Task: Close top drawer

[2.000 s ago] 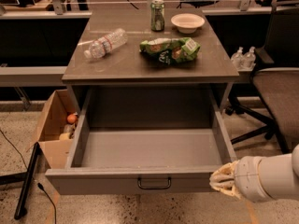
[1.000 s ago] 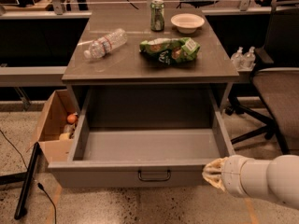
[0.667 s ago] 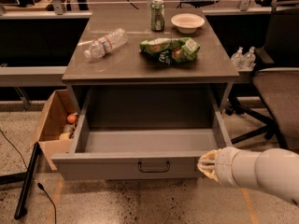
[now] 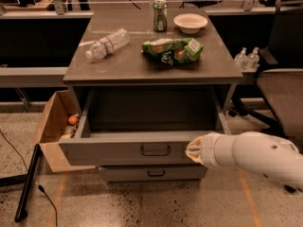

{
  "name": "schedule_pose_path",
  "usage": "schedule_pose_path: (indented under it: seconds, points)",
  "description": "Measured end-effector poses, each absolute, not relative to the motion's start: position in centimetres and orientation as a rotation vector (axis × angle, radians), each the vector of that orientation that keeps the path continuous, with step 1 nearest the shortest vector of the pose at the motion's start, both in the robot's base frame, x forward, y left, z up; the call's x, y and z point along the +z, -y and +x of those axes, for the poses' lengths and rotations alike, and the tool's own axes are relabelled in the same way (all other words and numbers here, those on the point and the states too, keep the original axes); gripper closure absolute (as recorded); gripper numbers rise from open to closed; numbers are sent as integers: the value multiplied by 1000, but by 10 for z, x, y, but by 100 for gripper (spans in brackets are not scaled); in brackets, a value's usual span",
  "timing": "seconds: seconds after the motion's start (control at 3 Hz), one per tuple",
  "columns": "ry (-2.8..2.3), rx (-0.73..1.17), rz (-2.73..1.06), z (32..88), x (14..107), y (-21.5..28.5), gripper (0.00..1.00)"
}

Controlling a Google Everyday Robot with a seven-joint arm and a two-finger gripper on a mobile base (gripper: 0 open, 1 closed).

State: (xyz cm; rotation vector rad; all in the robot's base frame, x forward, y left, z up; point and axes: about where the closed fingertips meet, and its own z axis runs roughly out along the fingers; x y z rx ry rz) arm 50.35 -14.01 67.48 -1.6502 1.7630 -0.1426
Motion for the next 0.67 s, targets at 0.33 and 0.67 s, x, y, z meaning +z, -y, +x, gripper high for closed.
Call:
schedule_pose_path:
  seconds: [0.33,0.67]
  points:
    - [-1737,-154,-1667,536,670,130,100]
    - [-1718,-183,-1679,567,668,129,100]
